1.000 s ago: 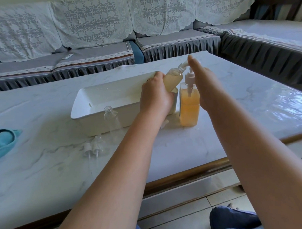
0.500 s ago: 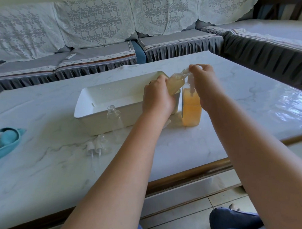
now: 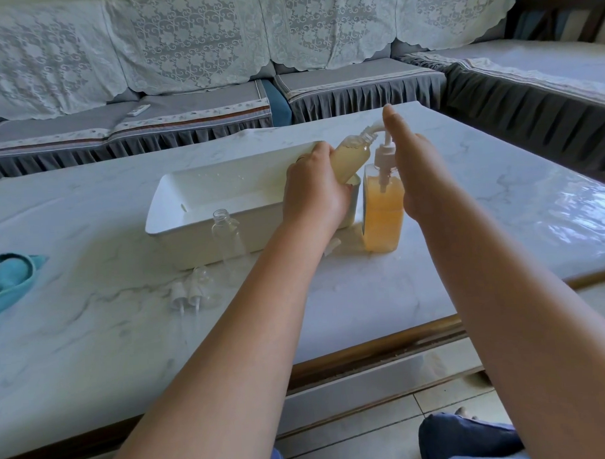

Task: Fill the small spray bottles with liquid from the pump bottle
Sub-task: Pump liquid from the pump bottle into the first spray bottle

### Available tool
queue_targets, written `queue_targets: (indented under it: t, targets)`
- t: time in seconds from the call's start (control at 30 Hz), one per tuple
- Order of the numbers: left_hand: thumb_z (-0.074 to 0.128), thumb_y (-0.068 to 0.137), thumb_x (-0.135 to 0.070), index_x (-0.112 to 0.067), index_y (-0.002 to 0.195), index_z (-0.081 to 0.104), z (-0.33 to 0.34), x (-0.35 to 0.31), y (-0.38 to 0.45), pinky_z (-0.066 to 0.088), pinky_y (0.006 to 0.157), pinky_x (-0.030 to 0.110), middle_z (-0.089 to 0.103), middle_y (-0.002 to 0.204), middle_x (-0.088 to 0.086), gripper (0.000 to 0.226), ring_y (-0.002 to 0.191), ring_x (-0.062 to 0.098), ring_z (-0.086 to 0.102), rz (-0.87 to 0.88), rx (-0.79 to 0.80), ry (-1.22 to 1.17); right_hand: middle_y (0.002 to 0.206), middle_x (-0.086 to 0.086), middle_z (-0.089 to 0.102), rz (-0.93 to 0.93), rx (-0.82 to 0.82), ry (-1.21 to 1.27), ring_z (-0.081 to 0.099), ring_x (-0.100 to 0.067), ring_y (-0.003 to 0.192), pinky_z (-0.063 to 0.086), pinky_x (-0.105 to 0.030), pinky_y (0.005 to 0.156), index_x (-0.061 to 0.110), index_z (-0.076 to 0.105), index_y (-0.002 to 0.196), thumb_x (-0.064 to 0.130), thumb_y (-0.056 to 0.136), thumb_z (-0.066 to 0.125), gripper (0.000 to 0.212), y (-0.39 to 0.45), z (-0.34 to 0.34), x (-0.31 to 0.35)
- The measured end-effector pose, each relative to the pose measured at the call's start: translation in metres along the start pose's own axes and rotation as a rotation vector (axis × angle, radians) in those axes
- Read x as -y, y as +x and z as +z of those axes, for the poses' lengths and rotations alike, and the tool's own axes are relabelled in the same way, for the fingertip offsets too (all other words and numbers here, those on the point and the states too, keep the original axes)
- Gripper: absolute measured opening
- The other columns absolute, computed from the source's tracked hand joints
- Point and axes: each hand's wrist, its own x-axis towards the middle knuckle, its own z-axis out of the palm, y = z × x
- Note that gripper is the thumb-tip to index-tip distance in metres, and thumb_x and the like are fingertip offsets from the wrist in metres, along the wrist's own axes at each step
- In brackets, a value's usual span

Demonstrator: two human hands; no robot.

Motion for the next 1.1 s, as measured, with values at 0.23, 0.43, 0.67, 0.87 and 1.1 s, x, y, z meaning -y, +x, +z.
queue_targets:
  t: [0.23,0.43,0.67,0.87,1.1]
  targets:
    - [0.071,0.082,-0.018,-0.017,0.116,0.054,0.0,0.001,-0.002,0.041,0.073,0.028,0.063,0.113,0.005,0.038,0.102,0.025,0.057,0.01,0.002,0.008,0.099,-0.002,0.061,-0.01,-0.043,-0.027,0.053,-0.008,0.076,0.037,-0.024,0.058,0.012,0.05,0.13,0.045,0.096,0.052,0.047,0.004,0.001,-0.002]
    - [0.069,0.082,-0.02,-0.017,0.114,0.053,0.002,0.0,-0.003,0.047,0.078,0.033,0.063,0.112,0.005,0.036,0.103,0.027,0.056,-0.013,0.046,-0.017,0.094,0.0,0.059,-0.046,-0.053,-0.028,0.053,-0.009,0.077,0.038,-0.025,0.062,0.01,0.05,0.13,0.042,0.096,0.052,0.046,0.004,0.002,-0.005]
    - [0.073,0.082,-0.026,-0.017,0.112,0.053,-0.004,-0.001,-0.004,0.039,0.071,0.027,0.063,0.112,0.002,0.037,0.087,0.017,0.048,-0.011,0.048,-0.078,0.106,-0.01,0.063,0.022,0.006,-0.023,0.059,-0.018,0.106,0.046,-0.037,0.091,0.025,0.052,0.086,0.053,0.096,0.048,0.03,-0.009,-0.001,0.005]
    - [0.073,0.082,-0.025,-0.017,0.112,0.054,-0.004,-0.001,-0.005,0.036,0.07,0.025,0.063,0.113,0.002,0.037,0.087,0.015,0.046,-0.012,0.051,-0.082,0.107,-0.006,0.06,-0.026,-0.014,-0.021,0.052,-0.008,0.078,0.036,-0.023,0.058,0.014,0.053,0.124,0.052,0.096,0.049,0.048,-0.001,0.0,0.001]
    - [0.072,0.083,-0.026,-0.018,0.114,0.053,0.0,-0.002,-0.007,0.036,0.071,0.025,0.062,0.114,0.0,0.036,0.089,0.016,0.049,-0.037,0.073,-0.092,0.106,-0.002,0.058,-0.082,-0.028,-0.062,0.053,-0.006,0.083,0.037,-0.022,0.061,0.009,0.048,0.133,0.052,0.097,0.047,0.056,0.007,-0.001,-0.008]
